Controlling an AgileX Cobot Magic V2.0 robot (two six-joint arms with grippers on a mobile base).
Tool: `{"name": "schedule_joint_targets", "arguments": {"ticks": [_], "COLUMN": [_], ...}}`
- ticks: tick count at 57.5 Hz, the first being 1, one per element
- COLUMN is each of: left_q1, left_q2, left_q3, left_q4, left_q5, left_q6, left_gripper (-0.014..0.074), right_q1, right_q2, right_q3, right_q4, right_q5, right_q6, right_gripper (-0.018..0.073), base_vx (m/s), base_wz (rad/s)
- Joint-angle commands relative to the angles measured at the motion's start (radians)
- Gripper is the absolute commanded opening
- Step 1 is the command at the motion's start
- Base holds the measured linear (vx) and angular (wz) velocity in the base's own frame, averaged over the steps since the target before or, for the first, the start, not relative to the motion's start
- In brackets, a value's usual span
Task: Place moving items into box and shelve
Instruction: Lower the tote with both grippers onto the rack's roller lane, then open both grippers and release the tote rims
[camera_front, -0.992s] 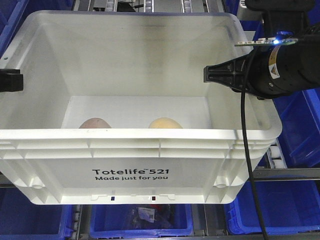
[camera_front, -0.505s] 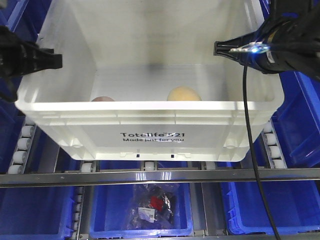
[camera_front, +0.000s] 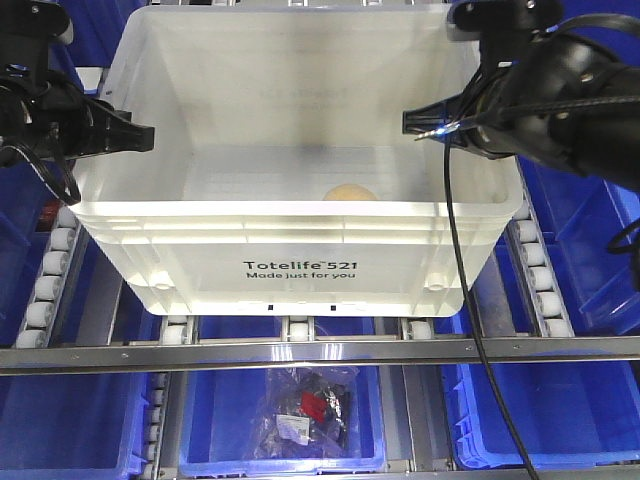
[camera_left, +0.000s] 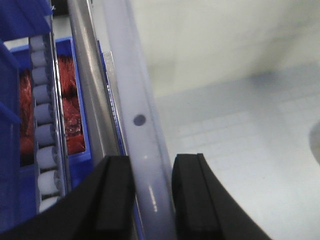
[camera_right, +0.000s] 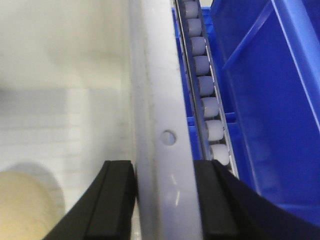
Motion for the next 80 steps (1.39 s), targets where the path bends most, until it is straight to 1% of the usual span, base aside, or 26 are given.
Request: {"name": "schedule_joint_targets", "arguments": {"ticks": [1,4,8,12,16,20,23,27,31,36,41,44,47,50,55,59,62,67,72,80], "left_q1": [-0.027,-0.027,-0.027,-0.027,-0.027,-0.027,-0.027,-0.027,-0.027,-0.027,-0.027,-0.027,-0.027,-0.027,-0.027,-0.027,-0.027,-0.027,-0.027,-0.027], "left_q2": [-0.042,-0.047,-0.061,-0.087,-0.122,-0.166,-0.199,-0.247,-0.300,-0.365,-0.424,-0.458,-0.496,-0.541,-0.615,-0.677,-0.720,-0.785,-0.838,-0.895], "left_q3": [-0.043,-0.043,-0.045,-0.045,-0.045,-0.045,-0.045,-0.045,-0.045,-0.043,-0.043,-0.038,-0.009,0.027,0.104,0.154,0.191,0.241,0.278,0.309], "left_q4": [-0.013,-0.012,-0.012,-0.013,-0.017,-0.017,-0.017,-0.017,-0.016,-0.017,-0.021,-0.040,-0.073,-0.115,-0.222,-0.284,-0.321,-0.370,-0.385,-0.384], "left_q5": [-0.164,-0.158,-0.151,-0.146,-0.133,-0.096,-0.056,0.004,0.073,0.153,0.247,0.307,0.353,0.362,0.360,0.369,0.377,0.400,0.422,0.457], "left_q6": [0.016,0.016,0.016,0.016,0.016,0.016,0.016,0.016,0.016,0.016,0.016,0.035,0.074,0.120,0.227,0.306,0.345,0.365,0.364,0.361], "left_gripper": [0.0447,0.0511,0.0568,0.0599,0.0602,0.0591,0.0587,0.0584,0.0582,0.0578,0.0577,0.0577,0.0577,0.0577,0.0577,0.0577,0.0577,0.0577,0.0577,0.0576], "right_q1": [0.015,0.015,0.019,0.019,0.019,0.019,0.019,0.019,0.019,0.019,0.019,0.019,0.019,0.019,0.019,0.019,0.019,0.019,0.019,0.019], "right_q2": [-0.044,-0.046,-0.057,-0.078,-0.109,-0.146,-0.173,-0.214,-0.256,-0.332,-0.423,-0.484,-0.547,-0.611,-0.716,-0.794,-0.858,-0.960,-1.042,-1.147], "right_q3": [-0.044,-0.044,-0.044,-0.044,-0.044,-0.044,-0.044,-0.043,-0.026,0.058,0.145,0.194,0.240,0.284,0.354,0.411,0.448,0.499,0.544,0.594], "right_q4": [-0.097,-0.100,-0.105,-0.105,-0.079,-0.011,0.046,0.142,0.212,0.291,0.322,0.332,0.333,0.334,0.338,0.374,0.410,0.492,0.550,0.566], "right_q5": [-0.170,-0.158,-0.126,-0.104,-0.100,-0.104,-0.104,-0.087,-0.090,-0.141,-0.180,-0.178,-0.169,-0.159,-0.130,-0.101,-0.075,-0.020,0.026,0.072], "right_q6": [-0.034,-0.034,-0.034,-0.034,-0.063,-0.134,-0.209,-0.299,-0.384,-0.460,-0.514,-0.538,-0.562,-0.570,-0.584,-0.623,-0.661,-0.738,-0.787,-0.808], "right_gripper": [0.0414,0.0444,0.0465,0.0467,0.0467,0.0467,0.0467,0.0467,0.0467,0.0467,0.0467,0.0467,0.0467,0.0467,0.0467,0.0467,0.0467,0.0467,0.0466,0.0453], "base_vx": [0.00,0.00,0.00,0.00,0.00,0.00,0.00,0.00,0.00,0.00,0.00,0.00,0.00,0.00,0.00,0.00,0.00,0.00,0.00,0.00], "base_wz": [0.00,0.00,0.00,0.00,0.00,0.00,0.00,0.00,0.00,0.00,0.00,0.00,0.00,0.00,0.00,0.00,0.00,0.00,0.00,0.00]}}
